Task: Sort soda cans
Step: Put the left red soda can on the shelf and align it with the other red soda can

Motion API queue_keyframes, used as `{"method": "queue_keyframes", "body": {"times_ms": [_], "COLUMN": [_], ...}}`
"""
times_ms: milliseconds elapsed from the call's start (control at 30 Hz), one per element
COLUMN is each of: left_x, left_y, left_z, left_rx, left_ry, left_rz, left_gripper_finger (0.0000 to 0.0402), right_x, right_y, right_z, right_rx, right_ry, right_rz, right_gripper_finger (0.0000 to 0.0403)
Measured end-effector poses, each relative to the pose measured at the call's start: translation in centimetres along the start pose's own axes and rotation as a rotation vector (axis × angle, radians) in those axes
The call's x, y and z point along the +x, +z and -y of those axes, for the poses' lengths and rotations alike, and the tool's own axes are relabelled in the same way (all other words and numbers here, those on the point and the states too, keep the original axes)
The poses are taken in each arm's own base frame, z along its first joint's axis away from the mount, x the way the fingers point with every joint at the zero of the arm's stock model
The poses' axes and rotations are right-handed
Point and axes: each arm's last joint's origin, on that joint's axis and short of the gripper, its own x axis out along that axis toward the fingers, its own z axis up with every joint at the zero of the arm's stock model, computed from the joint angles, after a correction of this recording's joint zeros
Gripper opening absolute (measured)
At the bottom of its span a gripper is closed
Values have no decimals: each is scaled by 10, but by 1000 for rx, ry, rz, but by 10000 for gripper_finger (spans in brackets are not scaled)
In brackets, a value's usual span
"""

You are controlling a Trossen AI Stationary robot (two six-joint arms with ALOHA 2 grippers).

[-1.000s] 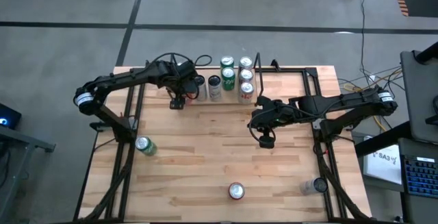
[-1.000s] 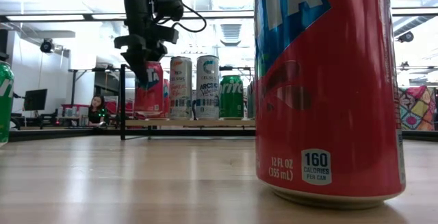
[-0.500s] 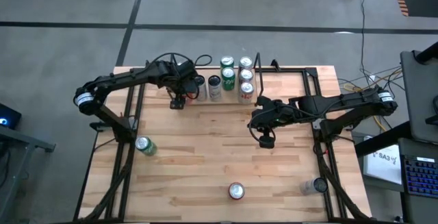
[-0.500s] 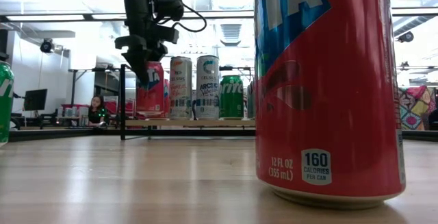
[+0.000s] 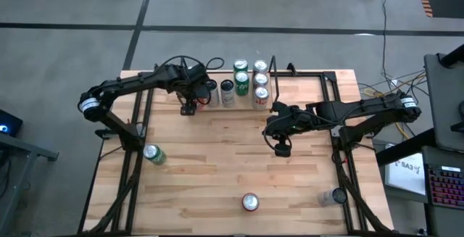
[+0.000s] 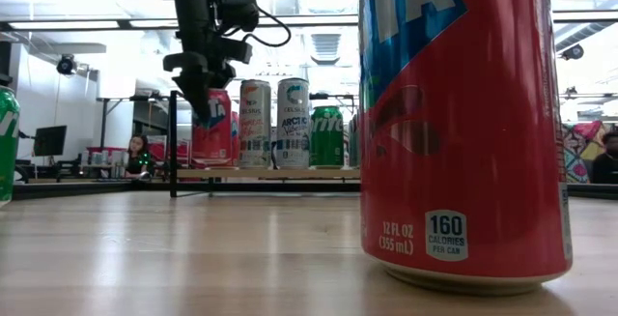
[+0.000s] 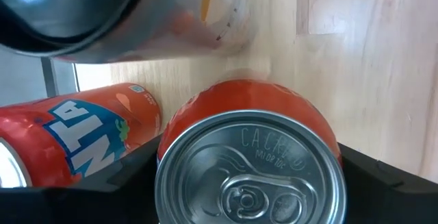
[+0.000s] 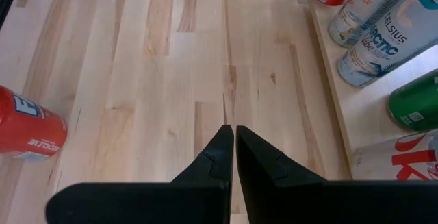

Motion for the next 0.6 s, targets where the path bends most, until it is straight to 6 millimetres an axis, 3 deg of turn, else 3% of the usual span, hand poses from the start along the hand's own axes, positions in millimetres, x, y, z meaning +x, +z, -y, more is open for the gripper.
{"method": "queue_keyframes", "body": {"times_ms": [600], "left_x": [1], "left_y": [-1], "left_z": [-4], "left_rx": [-33], "left_ry": [60], "left_rz": [-20], "left_gripper_finger": [288], "right_x": [0], "right_y": [0], "right_z": [0], "right_rx": [0], "right_ry": [0], "right_rz": [-2], "right_gripper_finger": [9]}}
